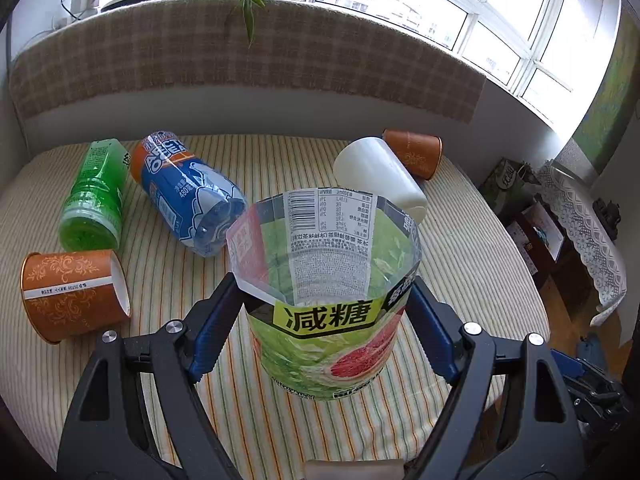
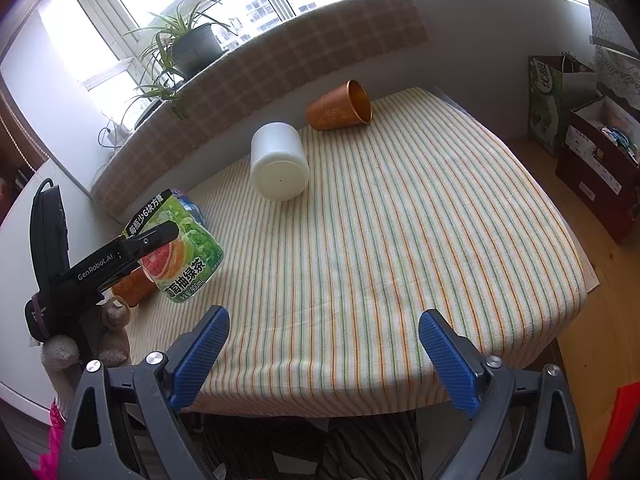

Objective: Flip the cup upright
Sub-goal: 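Rotate the held bottle upright with the left gripper and lower it onto the table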

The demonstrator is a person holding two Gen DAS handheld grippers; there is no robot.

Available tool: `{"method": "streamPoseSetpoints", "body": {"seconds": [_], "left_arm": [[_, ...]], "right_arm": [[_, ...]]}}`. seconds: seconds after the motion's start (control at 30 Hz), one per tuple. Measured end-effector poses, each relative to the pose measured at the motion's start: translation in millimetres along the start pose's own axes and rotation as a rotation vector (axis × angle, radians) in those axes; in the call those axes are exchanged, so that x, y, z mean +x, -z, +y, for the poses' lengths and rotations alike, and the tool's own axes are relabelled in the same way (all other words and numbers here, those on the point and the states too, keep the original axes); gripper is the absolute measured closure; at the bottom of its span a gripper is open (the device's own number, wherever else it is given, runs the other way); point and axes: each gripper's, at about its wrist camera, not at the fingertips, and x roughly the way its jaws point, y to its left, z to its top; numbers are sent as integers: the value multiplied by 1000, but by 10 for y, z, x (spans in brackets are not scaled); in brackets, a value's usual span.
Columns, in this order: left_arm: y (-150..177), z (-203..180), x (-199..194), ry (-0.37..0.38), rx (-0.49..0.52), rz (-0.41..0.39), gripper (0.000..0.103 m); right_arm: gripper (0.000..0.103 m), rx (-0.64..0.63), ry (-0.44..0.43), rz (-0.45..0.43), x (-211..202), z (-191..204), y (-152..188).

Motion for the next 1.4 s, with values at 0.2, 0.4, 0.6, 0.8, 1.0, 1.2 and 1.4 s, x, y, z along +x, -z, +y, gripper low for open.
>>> {"method": "streamPoseSetpoints", "body": {"seconds": [0.2,0.4,0.6,0.8,1.0,1.2,1.4], "left_arm": [[25,-144,93,-48,87,-39,19],[117,-186,159,-60,122,-33,19],[141,-152,166,-47,118,-21,19],[155,-120,142,-31,109,-13,19],[187,-120,139,-13,109,1,19],[219,-111,171,25,87,37,17],[247,-78,186,58,67,70,13]], "right_arm": [[6,-11,7,-6,-13,19,10],[6,-30,25,-20,-31,53,10],[6,-34,24,-17,-17,72,0],[6,-34,25,-17,-15,87,-1],[6,-37,25,-16,-14,114,-6],[6,-39,24,-17,-17,127,-2],[6,-41,26,-17,-21,135,2]]}}
